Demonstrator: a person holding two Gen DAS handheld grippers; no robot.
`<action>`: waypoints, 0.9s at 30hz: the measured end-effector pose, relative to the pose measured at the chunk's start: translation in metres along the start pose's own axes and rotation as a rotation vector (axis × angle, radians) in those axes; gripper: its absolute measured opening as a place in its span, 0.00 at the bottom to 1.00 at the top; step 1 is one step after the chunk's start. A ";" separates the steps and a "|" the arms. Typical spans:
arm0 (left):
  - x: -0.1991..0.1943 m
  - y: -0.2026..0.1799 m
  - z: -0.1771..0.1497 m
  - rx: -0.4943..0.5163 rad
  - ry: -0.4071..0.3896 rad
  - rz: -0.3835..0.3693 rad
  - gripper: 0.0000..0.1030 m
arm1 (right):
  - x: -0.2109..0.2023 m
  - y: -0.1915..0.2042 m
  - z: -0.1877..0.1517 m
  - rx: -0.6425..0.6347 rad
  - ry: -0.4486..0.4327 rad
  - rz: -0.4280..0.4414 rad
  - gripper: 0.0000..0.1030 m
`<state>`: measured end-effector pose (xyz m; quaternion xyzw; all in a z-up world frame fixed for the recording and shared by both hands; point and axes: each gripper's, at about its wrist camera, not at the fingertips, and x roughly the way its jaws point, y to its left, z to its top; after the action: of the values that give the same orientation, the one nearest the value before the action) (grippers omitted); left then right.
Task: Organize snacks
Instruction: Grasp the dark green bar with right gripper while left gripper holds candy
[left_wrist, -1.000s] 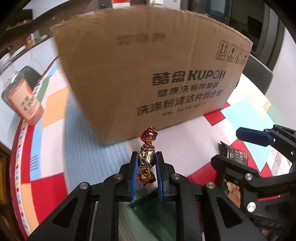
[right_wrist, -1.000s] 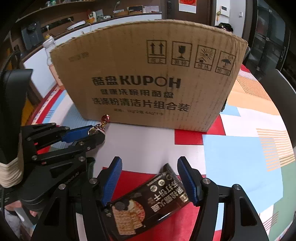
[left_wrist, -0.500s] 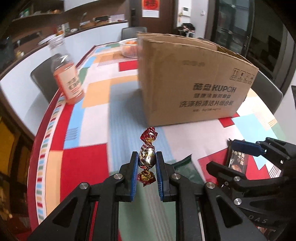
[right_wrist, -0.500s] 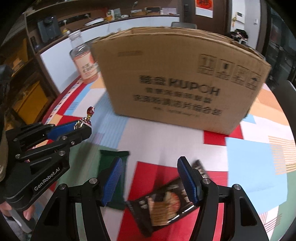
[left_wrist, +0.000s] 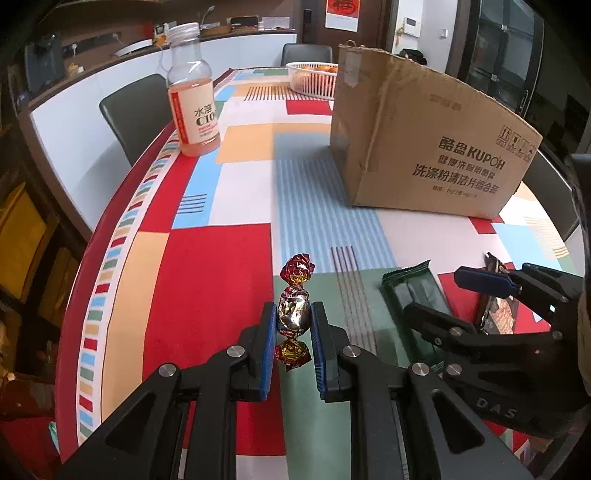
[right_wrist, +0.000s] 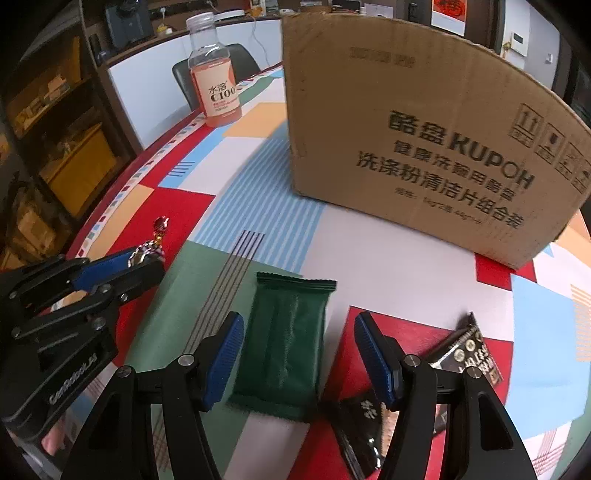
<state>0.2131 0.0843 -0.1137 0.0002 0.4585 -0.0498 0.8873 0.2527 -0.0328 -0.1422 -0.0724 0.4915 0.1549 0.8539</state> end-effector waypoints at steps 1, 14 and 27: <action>0.001 0.001 -0.001 -0.004 0.001 -0.001 0.19 | 0.002 0.001 0.000 -0.005 0.002 -0.004 0.61; 0.004 -0.001 -0.002 0.000 -0.004 0.000 0.19 | 0.021 0.013 0.001 -0.045 0.033 -0.031 0.52; -0.011 -0.016 0.011 0.009 -0.048 -0.027 0.19 | -0.006 -0.002 0.005 -0.008 -0.035 -0.007 0.44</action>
<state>0.2140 0.0691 -0.0979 -0.0033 0.4367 -0.0639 0.8973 0.2542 -0.0349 -0.1345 -0.0746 0.4758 0.1552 0.8625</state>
